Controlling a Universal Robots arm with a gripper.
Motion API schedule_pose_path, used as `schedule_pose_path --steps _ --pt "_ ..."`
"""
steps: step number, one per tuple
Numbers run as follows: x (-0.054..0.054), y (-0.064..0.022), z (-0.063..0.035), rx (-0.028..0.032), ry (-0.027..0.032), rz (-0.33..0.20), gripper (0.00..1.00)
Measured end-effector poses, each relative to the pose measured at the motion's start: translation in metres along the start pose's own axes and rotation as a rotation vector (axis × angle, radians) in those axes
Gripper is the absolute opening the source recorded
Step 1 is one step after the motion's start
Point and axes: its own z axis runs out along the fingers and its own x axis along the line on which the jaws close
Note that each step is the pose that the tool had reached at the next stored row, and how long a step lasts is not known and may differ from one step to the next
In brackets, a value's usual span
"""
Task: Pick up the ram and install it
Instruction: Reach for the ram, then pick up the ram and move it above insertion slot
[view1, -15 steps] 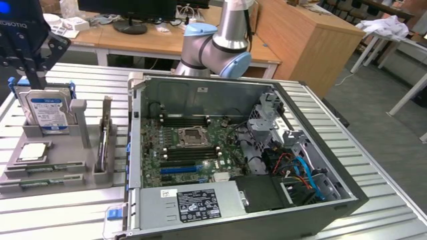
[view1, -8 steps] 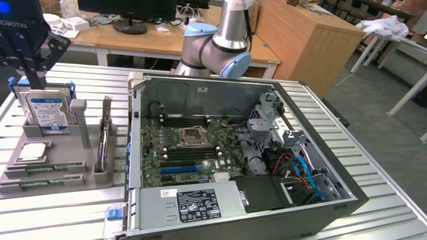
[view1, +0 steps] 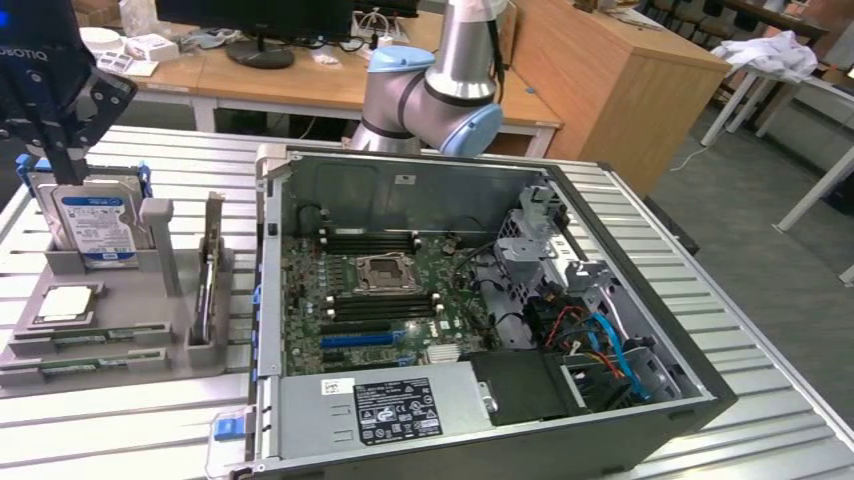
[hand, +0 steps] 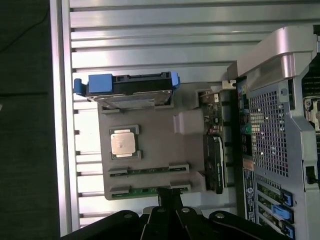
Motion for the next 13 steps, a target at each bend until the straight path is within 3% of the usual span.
schedule_pose_path --steps 13 --pt "0.0 -0.0028 -0.0002 0.0 0.0 0.0 0.11"
